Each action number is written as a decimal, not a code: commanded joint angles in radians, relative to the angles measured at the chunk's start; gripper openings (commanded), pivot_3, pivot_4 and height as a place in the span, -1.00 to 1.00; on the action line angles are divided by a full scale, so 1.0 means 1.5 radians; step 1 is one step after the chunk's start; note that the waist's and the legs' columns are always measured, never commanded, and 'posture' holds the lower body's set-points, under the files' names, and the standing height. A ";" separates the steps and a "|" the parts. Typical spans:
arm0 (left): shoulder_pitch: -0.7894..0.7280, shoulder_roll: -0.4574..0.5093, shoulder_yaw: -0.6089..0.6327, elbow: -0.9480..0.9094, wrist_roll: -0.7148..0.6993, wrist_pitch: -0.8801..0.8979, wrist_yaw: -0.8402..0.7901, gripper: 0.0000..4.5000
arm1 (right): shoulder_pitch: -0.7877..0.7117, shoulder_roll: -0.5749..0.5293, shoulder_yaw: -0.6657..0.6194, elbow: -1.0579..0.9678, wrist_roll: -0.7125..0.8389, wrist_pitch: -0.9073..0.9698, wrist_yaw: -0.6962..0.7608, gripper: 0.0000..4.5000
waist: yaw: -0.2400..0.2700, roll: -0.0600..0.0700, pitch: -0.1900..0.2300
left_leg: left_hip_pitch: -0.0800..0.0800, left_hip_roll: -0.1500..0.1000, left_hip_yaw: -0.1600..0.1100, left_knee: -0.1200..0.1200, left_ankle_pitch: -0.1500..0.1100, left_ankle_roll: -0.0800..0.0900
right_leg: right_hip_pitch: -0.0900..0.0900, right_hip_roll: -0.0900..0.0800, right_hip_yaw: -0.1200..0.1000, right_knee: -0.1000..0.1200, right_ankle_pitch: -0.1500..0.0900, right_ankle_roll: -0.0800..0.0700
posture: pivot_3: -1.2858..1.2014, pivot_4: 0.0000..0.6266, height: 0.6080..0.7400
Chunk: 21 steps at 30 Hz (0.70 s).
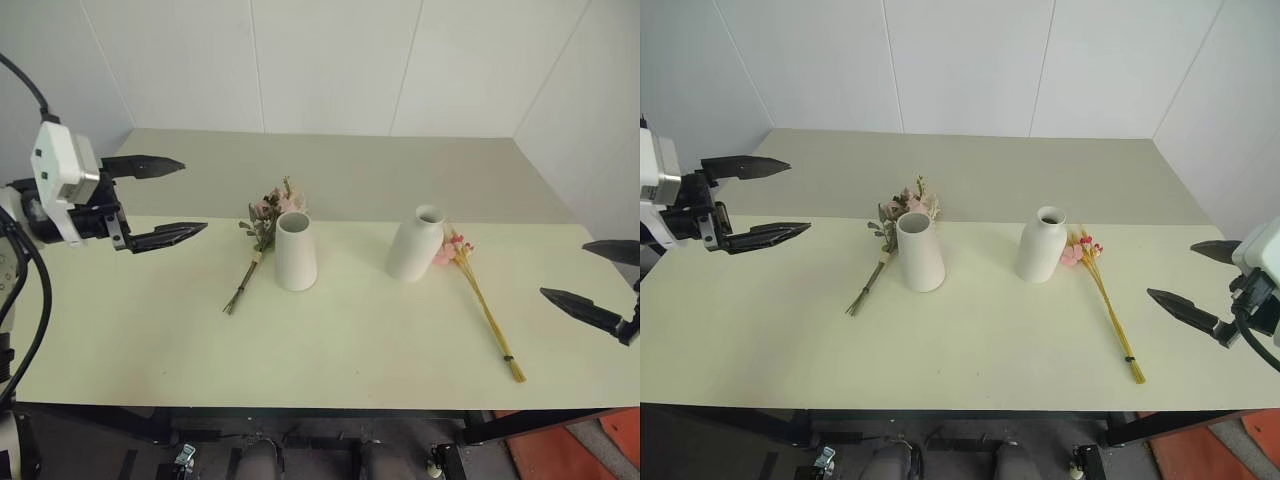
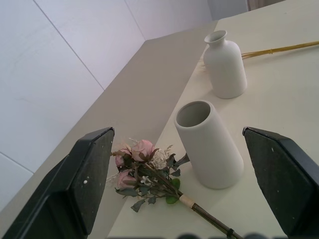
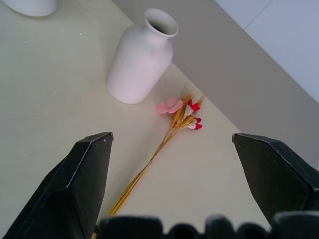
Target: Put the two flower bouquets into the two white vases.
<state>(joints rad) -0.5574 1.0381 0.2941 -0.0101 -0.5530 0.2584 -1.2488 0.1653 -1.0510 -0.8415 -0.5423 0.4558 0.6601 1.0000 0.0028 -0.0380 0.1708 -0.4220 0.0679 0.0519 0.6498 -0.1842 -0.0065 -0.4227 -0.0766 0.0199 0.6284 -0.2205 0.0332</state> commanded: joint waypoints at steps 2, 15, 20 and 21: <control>-0.019 0.006 0.013 -0.006 -0.001 -0.017 -0.001 0.99 | -0.010 -0.008 -0.019 -0.014 0.005 0.010 -0.009 1.00 | 0.000 0.000 0.000 | 0.000 0.000 0.000 0.000 0.000 0.000 | 0.000 0.000 0.000 0.000 0.000 0.000 | 0.03 -0.52 1.00; -0.029 0.006 0.005 -0.002 0.001 -0.015 -0.010 0.99 | -0.017 -0.027 -0.006 -0.014 0.004 0.079 -0.024 1.00 | 0.000 0.000 0.000 | 0.000 0.000 0.000 0.000 0.000 0.000 | 0.000 0.000 0.000 0.000 0.000 0.000 | 0.03 -0.52 1.00; -0.065 -0.017 -0.038 -0.002 0.012 -0.022 -0.017 0.99 | -0.097 -0.063 0.145 0.057 -0.002 0.193 -0.109 1.00 | -0.002 0.000 0.000 | 0.000 0.000 0.000 0.001 0.000 0.000 | 0.001 0.000 0.000 0.000 0.000 -0.001 | 0.03 -0.52 1.00; -0.075 -0.026 -0.054 -0.001 0.018 -0.024 -0.018 0.99 | -0.132 -0.061 0.191 0.084 -0.007 0.207 -0.129 1.00 | -0.002 0.000 0.000 | 0.000 0.000 0.000 0.001 0.000 0.000 | 0.000 0.000 0.000 0.000 -0.001 -0.003 | 0.03 -0.52 1.00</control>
<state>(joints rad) -0.6347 1.0089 0.2351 -0.0001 -0.5370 0.2423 -1.2721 0.0200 -1.1342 -0.6315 -0.4675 0.4534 0.9206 0.8662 -0.0003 -0.0387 0.1704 -0.4215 0.0678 0.0520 0.6515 -0.1842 -0.0065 -0.4217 -0.0767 0.0204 0.6288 -0.2235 0.0271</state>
